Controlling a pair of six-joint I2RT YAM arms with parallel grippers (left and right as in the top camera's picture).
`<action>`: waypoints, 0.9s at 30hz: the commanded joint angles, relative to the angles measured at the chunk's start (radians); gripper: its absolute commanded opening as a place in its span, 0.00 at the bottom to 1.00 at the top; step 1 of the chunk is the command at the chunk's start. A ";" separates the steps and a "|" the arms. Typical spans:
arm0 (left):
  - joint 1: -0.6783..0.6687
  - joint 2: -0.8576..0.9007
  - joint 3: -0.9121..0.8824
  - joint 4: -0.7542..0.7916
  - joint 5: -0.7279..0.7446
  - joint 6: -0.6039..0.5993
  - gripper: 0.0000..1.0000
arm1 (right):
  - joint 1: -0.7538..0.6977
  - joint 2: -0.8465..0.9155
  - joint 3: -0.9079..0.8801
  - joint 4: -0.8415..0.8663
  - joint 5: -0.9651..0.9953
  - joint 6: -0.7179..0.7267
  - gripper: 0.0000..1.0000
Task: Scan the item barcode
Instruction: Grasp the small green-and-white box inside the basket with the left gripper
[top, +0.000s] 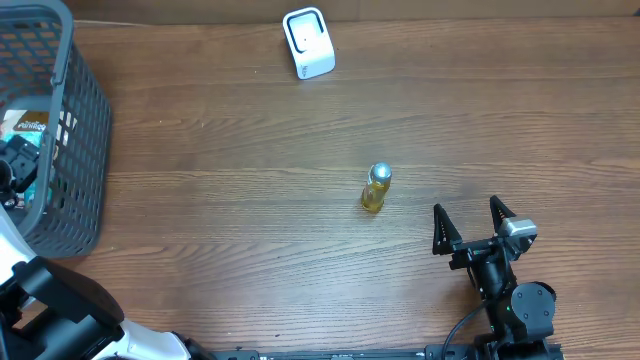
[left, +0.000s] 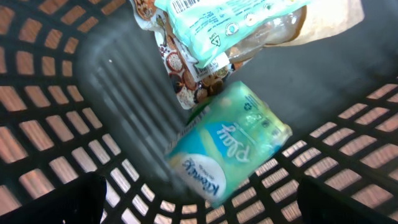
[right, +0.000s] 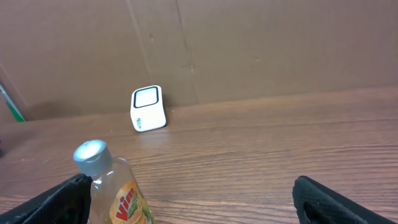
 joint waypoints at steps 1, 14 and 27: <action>-0.002 -0.011 -0.076 0.048 0.025 0.039 1.00 | -0.005 -0.008 -0.010 0.003 0.006 0.004 1.00; -0.002 0.007 -0.172 0.198 0.095 0.059 1.00 | -0.005 -0.008 -0.010 0.003 0.005 0.004 1.00; -0.002 0.120 -0.173 0.206 0.096 0.058 0.99 | -0.005 -0.008 -0.010 0.003 0.005 0.004 1.00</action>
